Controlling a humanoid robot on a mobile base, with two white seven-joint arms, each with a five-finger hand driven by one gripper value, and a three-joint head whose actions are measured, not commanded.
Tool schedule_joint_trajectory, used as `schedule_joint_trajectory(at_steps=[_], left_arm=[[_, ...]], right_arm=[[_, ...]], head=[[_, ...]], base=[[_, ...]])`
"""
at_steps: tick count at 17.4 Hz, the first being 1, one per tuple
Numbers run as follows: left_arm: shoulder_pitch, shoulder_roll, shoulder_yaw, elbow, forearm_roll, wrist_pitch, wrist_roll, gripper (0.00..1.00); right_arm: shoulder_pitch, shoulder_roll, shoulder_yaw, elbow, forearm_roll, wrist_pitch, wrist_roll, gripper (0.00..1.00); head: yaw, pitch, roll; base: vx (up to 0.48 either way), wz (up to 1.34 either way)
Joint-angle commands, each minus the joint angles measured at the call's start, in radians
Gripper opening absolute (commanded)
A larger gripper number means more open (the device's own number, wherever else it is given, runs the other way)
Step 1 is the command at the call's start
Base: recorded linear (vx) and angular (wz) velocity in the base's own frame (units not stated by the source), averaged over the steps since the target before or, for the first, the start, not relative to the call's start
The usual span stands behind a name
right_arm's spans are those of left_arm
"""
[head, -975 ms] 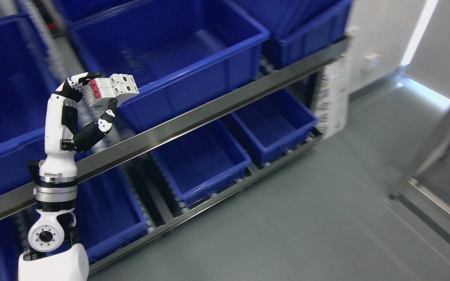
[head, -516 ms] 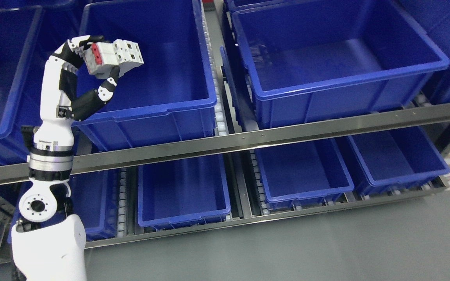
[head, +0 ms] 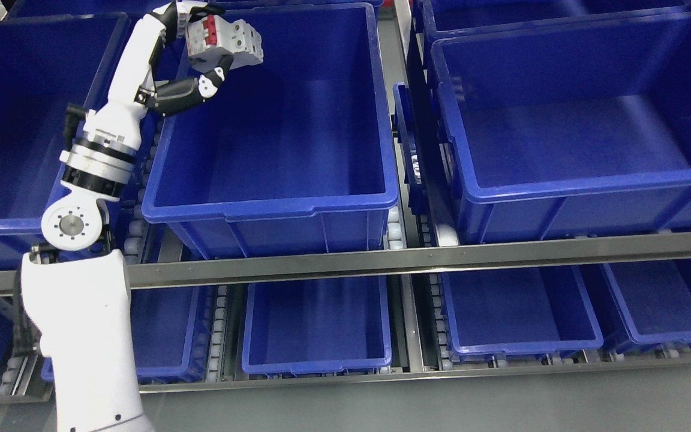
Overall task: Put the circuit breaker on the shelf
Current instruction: 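Lower the breaker into the upper blue bin and open the left hand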
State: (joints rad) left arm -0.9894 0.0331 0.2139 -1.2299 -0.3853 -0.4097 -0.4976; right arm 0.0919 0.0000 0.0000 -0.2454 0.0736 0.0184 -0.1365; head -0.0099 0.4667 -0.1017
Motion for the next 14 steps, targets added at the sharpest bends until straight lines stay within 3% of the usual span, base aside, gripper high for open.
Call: schedule_joint_trajectory(at_steps=[1,4,8,14], left_arm=[[-0.196,0.097,-0.086,0.527,-0.161,0.0,0.004,0.06],[-0.192,0.117,-0.134,0.628,-0.187,0.032,0.004,0.07],[-0.161,0.166,-0.13,0.656,-0.207,0.04,0.007,0.07],[-0.216,0.159,-0.189,0.794,-0.207,0.097,0.045,0.12]], right_arm=[[0.0,-0.017,0.02,0.0,0.0,0.06,0.0,1.0],[0.0,-0.017,0.02,0.0,0.0,0.06,0.0,1.0],[0.0,-0.017,0.02,0.0,0.0,0.06,0.0,1.0],[0.0,-0.017,0.02,0.0,0.0,0.06,0.0,1.0]], head=[[0.0,0.0,0.0],[0.0,0.0,0.0],[0.0,0.0,0.0],[0.0,0.0,0.0]], base=[[0.204,-0.04],[0.202,-0.11],[0.151,-0.15],[0.08,-0.1]])
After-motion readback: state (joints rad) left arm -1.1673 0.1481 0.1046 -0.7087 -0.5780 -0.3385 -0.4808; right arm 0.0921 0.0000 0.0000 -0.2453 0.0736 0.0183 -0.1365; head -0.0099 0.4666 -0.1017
